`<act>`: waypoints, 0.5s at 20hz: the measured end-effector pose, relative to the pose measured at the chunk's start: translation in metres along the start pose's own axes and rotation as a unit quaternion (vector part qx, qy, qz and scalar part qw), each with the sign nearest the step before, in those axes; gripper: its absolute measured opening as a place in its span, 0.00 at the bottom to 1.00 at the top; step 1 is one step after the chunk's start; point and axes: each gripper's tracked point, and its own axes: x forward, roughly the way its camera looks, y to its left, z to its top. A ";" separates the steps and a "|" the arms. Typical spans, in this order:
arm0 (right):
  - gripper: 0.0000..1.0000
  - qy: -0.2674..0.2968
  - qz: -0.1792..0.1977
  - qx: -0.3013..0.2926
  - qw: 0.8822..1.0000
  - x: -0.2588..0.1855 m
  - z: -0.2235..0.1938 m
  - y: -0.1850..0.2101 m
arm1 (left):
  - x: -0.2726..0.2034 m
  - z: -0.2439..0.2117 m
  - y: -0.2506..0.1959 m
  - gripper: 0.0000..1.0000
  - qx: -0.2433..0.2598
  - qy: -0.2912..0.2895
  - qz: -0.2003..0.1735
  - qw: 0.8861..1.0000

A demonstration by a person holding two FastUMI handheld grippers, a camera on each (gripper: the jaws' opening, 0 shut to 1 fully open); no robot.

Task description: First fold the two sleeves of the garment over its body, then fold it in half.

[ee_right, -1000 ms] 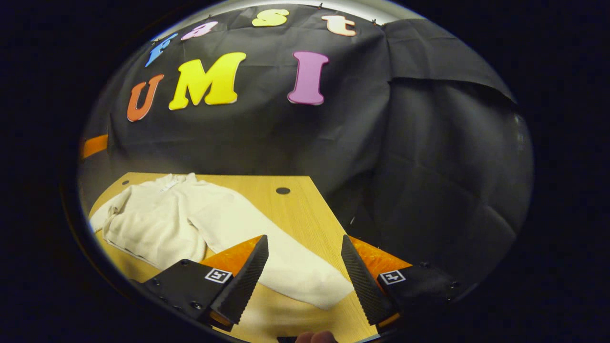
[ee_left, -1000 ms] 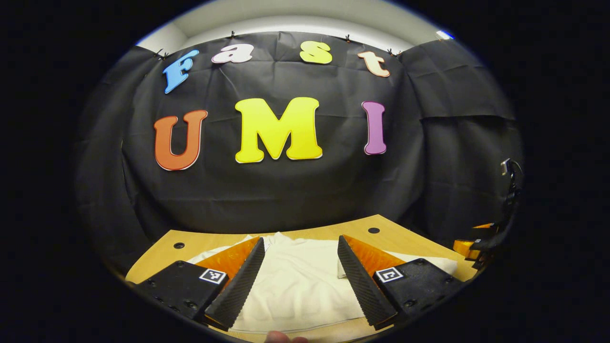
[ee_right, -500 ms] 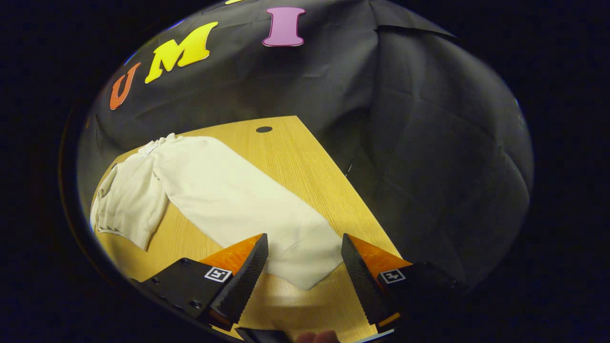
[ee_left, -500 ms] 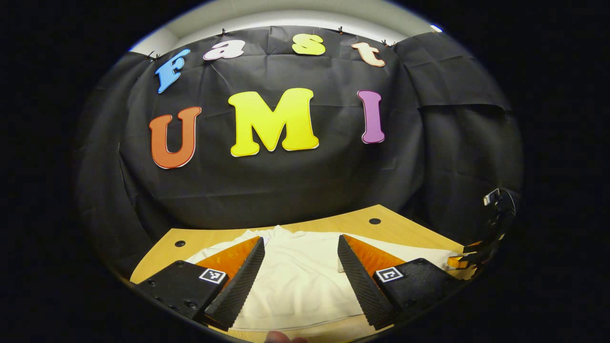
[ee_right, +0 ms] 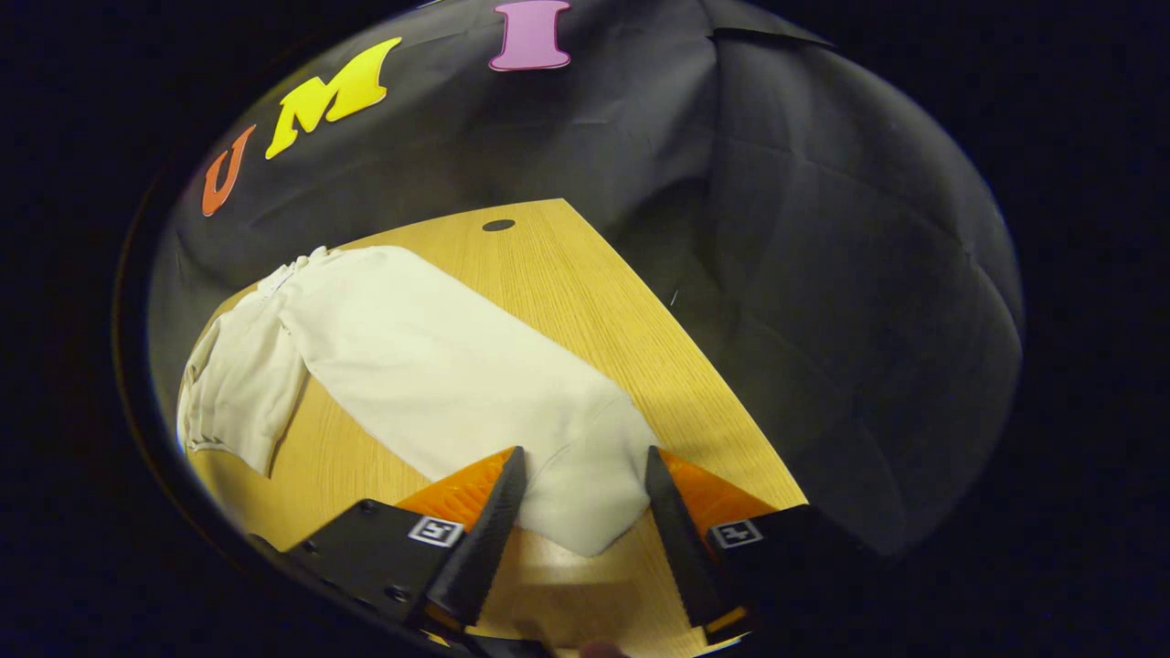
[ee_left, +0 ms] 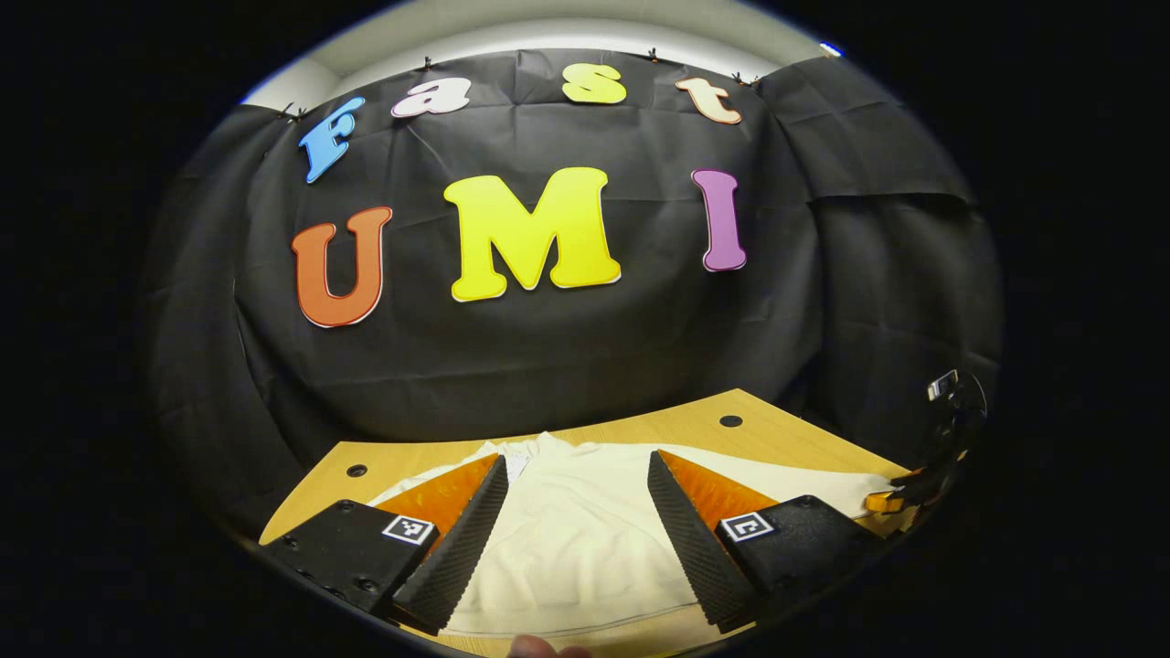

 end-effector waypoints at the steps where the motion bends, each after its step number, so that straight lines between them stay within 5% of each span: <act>1: 0.70 0.001 0.001 0.008 1.000 0.001 0.000 0.002 | -0.001 0.001 0.001 0.98 0.001 -0.001 0.000 1.000; 4: 0.30 0.008 -0.004 0.024 1.000 0.004 0.002 0.003 | -0.003 0.001 0.006 0.98 0.005 -0.002 0.001 1.000; 5: 0.30 0.007 -0.002 0.026 1.000 0.002 0.001 0.004 | -0.004 0.000 0.009 0.98 0.005 -0.001 0.002 1.000; 7: 0.04 0.012 -0.006 0.039 0.999 0.003 0.004 0.005 | -0.006 -0.002 0.014 0.98 0.005 0.000 0.006 1.000; 10: 0.04 0.019 -0.008 0.057 0.998 0.000 0.009 0.008 | -0.011 -0.003 0.023 0.98 0.001 0.001 0.012 1.000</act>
